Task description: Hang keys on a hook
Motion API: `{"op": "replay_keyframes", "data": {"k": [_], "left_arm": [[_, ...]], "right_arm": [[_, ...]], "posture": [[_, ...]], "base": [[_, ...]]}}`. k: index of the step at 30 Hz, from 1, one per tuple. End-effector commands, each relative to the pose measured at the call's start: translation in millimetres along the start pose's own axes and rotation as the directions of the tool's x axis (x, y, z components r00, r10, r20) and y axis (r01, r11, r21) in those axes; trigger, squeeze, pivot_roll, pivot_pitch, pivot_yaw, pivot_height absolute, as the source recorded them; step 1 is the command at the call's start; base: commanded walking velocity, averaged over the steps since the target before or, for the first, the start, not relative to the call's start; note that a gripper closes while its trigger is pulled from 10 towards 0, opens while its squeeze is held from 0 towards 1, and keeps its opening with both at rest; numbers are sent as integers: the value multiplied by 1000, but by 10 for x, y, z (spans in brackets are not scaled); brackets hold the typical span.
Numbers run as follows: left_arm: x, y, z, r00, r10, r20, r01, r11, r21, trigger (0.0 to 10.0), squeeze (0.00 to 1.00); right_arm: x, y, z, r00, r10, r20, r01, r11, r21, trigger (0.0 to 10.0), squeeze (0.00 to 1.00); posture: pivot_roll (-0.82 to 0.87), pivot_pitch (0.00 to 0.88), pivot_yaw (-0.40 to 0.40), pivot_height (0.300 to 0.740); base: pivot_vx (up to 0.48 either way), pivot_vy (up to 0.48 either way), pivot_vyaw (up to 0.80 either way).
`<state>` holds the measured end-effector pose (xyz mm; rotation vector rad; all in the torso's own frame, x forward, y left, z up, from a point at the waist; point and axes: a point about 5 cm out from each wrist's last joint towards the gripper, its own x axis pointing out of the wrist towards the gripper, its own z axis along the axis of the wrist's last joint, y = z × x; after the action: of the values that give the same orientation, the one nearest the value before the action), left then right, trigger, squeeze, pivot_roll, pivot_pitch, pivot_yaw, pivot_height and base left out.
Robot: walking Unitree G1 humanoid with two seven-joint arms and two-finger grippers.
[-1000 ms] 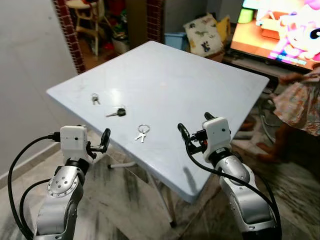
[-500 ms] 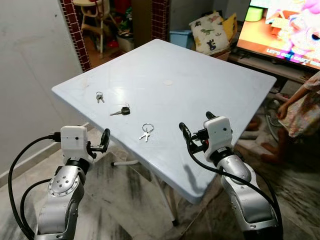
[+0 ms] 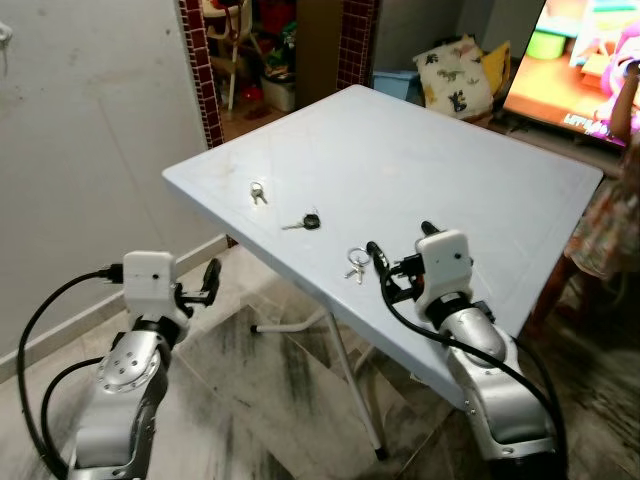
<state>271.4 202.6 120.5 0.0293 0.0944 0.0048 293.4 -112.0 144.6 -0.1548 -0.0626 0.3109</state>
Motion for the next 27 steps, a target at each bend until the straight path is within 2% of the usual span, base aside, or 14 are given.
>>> {"op": "replay_keyframes", "data": {"k": [1,7,14,16,27], "left_arm": [[33,-58,59,1000,-15,27,15,1000,11,10000,0],[29,-52,76,999,-18,33,19,1000,-11,10000,0],[45,-34,69,1000,-9,27,9,1000,8,10000,0],[43,-34,71,1000,-12,28,12,1000,15,10000,0],[59,-62,109,998,-46,44,46,999,9,10000,0]], "right_arm": [[25,-42,24,1000,-11,4,11,1000,-8,10000,0],[24,-33,25,1000,-17,6,18,1000,-8,10000,0],[25,-38,11,1000,-24,2,24,1000,-10,10000,0],[29,-36,13,1000,-24,3,24,1000,-10,10000,0],[45,-42,12,999,-36,7,36,999,-11,10000,0]], "posture": [[20,0,7,740],[16,0,8,740],[17,0,9,740],[17,0,9,740],[23,0,16,740]], "base": [[0,0,0],[0,0,0],[0,411,0],[0,0,0],[439,0,0]]}}
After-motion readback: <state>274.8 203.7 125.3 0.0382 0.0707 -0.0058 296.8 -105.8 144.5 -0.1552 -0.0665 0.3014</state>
